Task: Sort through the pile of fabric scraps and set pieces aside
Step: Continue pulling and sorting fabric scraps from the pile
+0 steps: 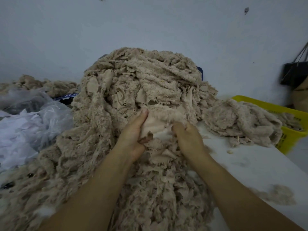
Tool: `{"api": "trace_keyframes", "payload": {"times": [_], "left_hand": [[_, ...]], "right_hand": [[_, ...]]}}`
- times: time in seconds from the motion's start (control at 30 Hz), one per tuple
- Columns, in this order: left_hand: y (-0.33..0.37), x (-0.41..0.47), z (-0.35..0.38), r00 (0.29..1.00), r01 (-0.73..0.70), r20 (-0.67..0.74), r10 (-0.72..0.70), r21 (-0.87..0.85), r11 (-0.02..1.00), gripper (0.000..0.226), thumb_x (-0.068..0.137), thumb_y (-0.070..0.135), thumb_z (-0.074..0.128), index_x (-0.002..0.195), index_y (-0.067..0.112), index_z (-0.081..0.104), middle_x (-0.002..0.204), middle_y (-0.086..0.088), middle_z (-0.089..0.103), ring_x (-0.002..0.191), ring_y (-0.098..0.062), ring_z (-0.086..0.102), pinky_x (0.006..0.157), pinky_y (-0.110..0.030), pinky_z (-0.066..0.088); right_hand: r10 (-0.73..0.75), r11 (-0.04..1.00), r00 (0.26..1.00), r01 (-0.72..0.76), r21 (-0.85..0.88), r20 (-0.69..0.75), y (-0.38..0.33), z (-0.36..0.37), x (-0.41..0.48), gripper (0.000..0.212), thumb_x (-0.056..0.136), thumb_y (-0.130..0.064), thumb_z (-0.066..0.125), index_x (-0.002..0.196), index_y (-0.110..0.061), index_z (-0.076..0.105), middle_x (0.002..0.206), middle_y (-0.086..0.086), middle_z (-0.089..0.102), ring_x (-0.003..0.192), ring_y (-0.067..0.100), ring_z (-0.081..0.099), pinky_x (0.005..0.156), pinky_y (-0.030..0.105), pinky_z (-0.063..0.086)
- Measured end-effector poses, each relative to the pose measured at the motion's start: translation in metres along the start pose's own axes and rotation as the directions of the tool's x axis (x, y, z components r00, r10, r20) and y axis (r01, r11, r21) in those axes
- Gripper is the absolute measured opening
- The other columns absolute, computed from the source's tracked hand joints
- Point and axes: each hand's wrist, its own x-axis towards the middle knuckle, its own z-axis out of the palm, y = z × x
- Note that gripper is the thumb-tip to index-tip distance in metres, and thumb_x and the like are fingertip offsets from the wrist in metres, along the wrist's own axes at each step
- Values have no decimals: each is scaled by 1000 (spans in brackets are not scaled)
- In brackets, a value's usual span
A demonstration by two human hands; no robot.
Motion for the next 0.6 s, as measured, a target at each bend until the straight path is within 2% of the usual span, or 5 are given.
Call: {"api": "trace_keyframes", "payload": {"times": [0.13, 0.27, 0.43, 0.5, 0.6], "left_hand": [[6, 0, -3, 990, 31, -136, -42, -81, 996, 33, 96, 34, 61, 76, 14, 78, 71, -3, 75, 56, -15, 72, 43, -24, 53], [6, 1, -7, 979, 35, -197, -50, -79, 996, 34, 97, 42, 59, 103, 11, 74, 87, -6, 77, 77, -20, 75, 70, -35, 63], [1, 6, -6, 975, 34, -214, -62, -130, 991, 38, 100, 39, 56, 77, 12, 69, 68, -3, 67, 58, -15, 65, 54, -28, 54], [3, 4, -7, 981, 5, -192, -41, -181, 984, 42, 100, 23, 53, 63, 10, 70, 56, -3, 64, 46, -11, 60, 47, -24, 51], [17, 6, -30, 956, -127, -293, 13, -375, 918, 39, 84, 3, 42, 48, 17, 51, 36, 3, 41, 29, -6, 35, 32, -15, 29]], "right_hand": [[17, 970, 998, -31, 243, 62, 6, -8, 8, 64, 105, -31, 38, 41, -29, 41, 46, -11, 40, 46, 6, 37, 63, 30, 32], [58, 944, 994, -85, 320, 92, 4, -5, 10, 65, 104, -31, 41, 40, -27, 36, 46, -10, 36, 45, 8, 33, 62, 31, 30], [211, 947, 977, -196, 255, -35, 5, -1, 12, 64, 100, -31, 45, 36, -26, 36, 43, -11, 32, 41, 8, 31, 58, 31, 29], [287, 932, 949, -246, 267, -128, 1, -5, 12, 56, 98, -31, 44, 43, -26, 39, 46, -9, 33, 41, 10, 30, 54, 30, 28], [468, 817, 827, -269, 510, -311, 3, -34, 20, 42, 98, -24, 40, 56, -23, 34, 51, -6, 30, 37, 9, 25, 41, 25, 23]]}}
